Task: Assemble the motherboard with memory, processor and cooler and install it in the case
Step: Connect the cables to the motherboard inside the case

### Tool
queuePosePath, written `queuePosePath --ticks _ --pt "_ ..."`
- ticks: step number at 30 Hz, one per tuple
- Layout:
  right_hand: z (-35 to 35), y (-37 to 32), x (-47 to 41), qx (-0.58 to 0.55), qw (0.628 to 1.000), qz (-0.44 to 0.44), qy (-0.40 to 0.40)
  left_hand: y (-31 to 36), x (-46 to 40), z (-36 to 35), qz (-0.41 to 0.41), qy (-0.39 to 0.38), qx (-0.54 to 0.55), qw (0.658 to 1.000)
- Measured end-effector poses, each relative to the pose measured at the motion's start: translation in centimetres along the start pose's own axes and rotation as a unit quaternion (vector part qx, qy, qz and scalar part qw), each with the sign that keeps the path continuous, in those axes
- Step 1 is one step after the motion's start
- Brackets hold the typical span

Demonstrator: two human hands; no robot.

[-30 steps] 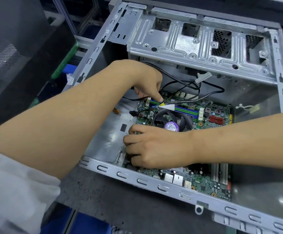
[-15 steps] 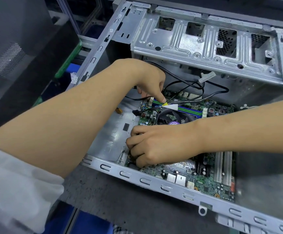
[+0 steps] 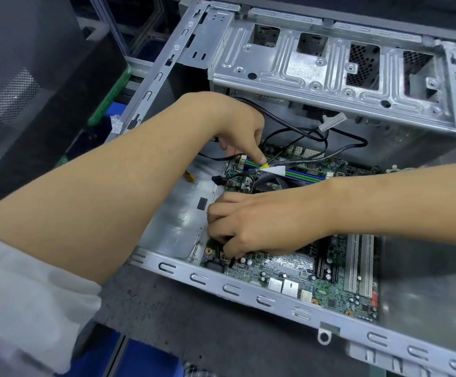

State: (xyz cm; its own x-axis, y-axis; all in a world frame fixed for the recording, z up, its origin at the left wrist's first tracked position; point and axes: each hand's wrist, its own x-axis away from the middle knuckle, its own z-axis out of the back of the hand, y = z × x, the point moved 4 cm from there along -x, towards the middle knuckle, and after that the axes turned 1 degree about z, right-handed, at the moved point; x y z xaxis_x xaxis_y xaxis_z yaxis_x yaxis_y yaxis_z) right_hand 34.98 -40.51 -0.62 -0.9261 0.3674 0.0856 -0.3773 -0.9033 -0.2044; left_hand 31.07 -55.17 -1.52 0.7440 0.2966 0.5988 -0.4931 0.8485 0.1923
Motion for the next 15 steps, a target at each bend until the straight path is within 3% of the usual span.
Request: queuePosePath --ticks 4,9,15 --pt "-0.6 0.5 -0.3 -0.021 0.989 -0.102 -0.105 0.2 0.2 -0.1 -0.002 -0.011 0.006 1.000" --pt "0.6 -0.1 -0.6 0.027 0.997 -0.070 0.015 0.4 0.9 -0.2 0.002 -0.019 0.016 1.000" --pt "0.6 -0.4 -0.6 0.092 0.995 -0.034 0.004 0.7 2.8 -0.9 -0.002 -0.045 0.034 0.998"
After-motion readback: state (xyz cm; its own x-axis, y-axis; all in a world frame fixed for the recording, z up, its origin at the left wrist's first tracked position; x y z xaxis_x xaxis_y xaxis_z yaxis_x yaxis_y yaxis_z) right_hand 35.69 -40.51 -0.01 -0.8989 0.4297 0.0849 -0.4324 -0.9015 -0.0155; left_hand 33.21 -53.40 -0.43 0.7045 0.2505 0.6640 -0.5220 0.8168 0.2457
